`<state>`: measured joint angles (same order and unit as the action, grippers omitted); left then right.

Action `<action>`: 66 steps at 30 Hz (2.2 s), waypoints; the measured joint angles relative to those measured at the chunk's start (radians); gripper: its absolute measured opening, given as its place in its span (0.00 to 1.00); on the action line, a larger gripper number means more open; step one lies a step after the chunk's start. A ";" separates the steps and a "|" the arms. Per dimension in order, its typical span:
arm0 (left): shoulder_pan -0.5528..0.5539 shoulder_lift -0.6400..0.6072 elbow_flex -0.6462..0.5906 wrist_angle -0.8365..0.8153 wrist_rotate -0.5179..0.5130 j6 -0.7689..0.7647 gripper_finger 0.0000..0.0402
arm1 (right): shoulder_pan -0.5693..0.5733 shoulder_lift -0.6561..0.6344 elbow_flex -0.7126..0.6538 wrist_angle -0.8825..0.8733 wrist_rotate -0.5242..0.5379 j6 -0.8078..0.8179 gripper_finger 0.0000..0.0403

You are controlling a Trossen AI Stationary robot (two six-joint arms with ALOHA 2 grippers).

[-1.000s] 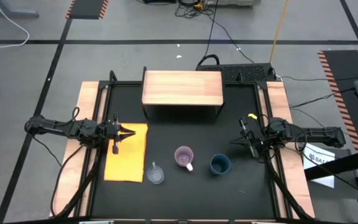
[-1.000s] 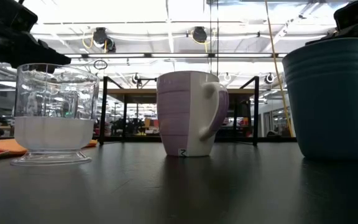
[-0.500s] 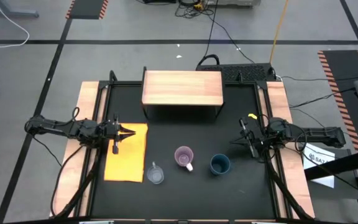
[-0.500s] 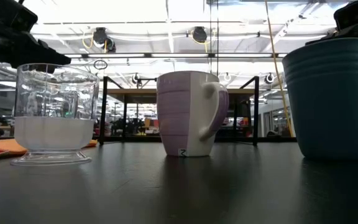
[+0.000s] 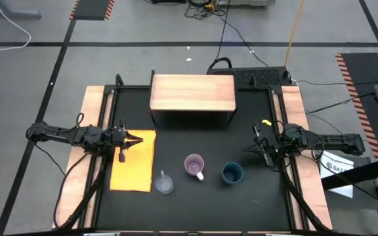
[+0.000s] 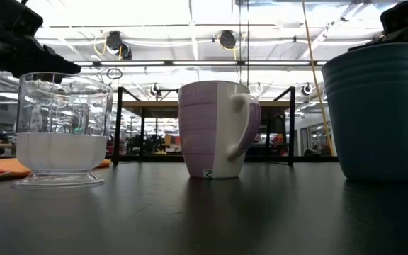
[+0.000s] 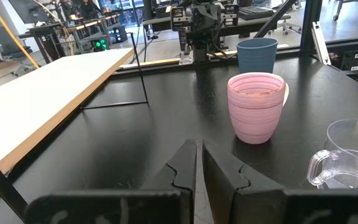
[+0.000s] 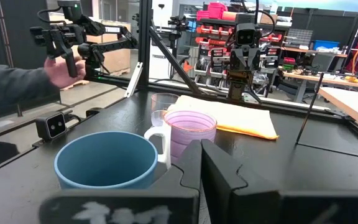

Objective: Stack small to large cups/mugs on shelf

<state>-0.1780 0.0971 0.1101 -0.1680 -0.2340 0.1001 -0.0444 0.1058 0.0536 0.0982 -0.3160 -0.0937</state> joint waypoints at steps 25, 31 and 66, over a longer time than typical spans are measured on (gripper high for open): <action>0.000 0.000 0.000 0.121 0.220 -0.022 0.08 | 0.000 0.000 0.000 0.001 0.000 0.000 0.00; 0.000 0.000 0.000 0.117 0.229 -0.023 0.08 | 0.000 0.000 0.000 0.001 0.000 -0.032 0.00; 0.000 0.001 0.000 0.305 0.094 -0.211 0.00 | 0.000 0.000 0.000 0.002 0.000 0.040 0.00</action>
<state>-0.1780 0.0978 0.1101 0.1371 -0.1400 -0.1104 -0.0444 0.1059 0.0536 0.0998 -0.3157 -0.0541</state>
